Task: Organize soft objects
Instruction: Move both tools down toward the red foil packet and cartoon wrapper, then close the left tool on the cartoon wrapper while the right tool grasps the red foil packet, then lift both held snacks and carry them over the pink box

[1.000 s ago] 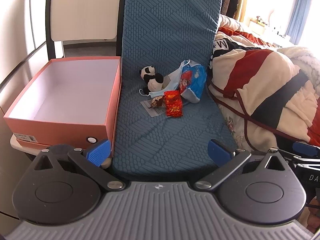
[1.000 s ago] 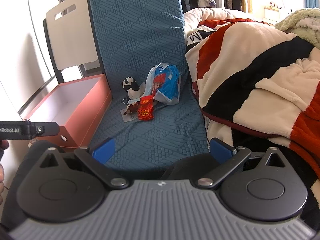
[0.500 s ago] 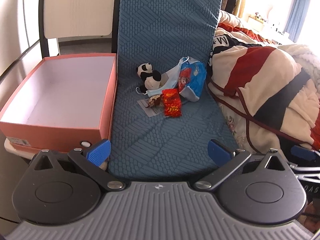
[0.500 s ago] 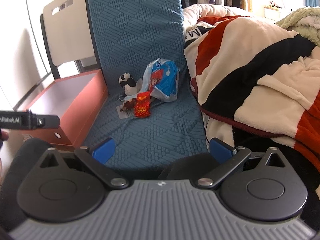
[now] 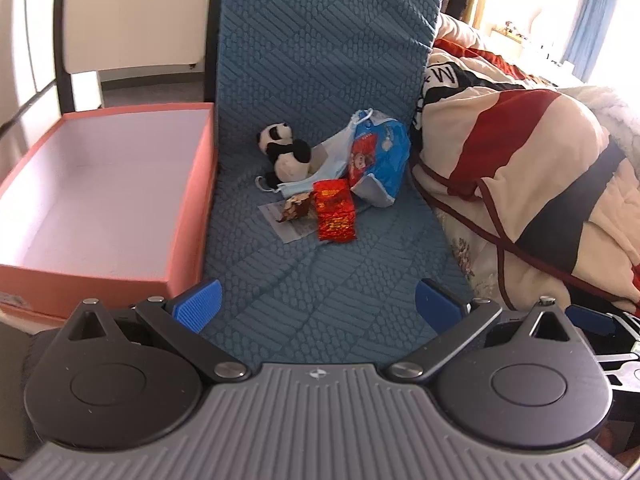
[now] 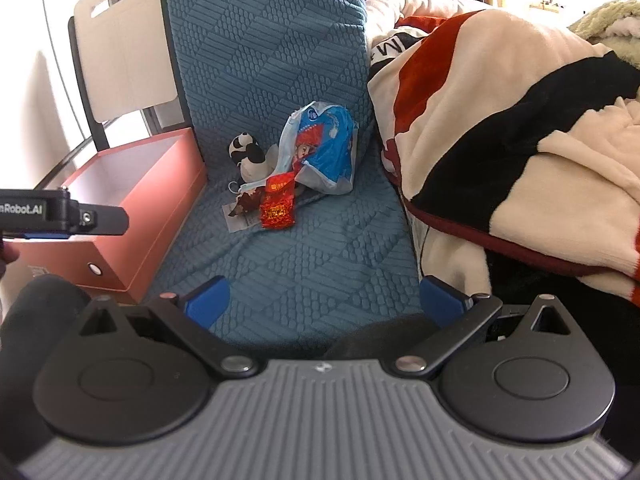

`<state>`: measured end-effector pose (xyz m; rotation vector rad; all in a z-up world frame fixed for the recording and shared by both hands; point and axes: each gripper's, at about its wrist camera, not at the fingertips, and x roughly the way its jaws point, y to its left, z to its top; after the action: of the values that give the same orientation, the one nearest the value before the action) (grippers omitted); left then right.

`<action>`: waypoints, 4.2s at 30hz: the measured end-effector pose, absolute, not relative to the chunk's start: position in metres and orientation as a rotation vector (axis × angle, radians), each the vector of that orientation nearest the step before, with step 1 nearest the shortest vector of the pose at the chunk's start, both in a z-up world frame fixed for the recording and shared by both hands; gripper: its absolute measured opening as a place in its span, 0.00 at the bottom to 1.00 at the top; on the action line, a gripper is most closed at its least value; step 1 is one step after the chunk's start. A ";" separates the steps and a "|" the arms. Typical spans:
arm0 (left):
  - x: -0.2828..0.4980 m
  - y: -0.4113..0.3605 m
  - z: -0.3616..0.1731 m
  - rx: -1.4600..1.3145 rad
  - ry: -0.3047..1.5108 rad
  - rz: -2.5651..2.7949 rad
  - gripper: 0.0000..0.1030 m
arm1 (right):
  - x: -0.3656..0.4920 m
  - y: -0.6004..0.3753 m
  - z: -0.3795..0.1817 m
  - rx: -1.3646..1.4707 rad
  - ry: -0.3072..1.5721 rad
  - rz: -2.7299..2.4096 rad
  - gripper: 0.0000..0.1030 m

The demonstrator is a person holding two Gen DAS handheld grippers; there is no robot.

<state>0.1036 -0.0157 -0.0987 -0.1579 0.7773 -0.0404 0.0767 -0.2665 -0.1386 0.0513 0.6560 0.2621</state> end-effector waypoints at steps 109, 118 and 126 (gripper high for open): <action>0.310 0.039 -0.252 -0.461 0.832 -0.065 0.31 | 0.283 -0.155 -0.236 -0.003 0.751 0.422 0.53; 0.280 0.029 -0.248 -0.411 0.836 -0.081 0.31 | 0.259 -0.174 -0.226 0.035 0.764 0.377 0.53; 0.253 0.028 -0.235 -0.378 0.818 -0.096 0.31 | 0.233 -0.179 -0.214 0.049 0.744 0.363 0.53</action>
<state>0.2534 0.0284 -0.2345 -0.3778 0.8185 -0.0959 0.2331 -0.1787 -0.2136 0.0485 0.7440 0.3633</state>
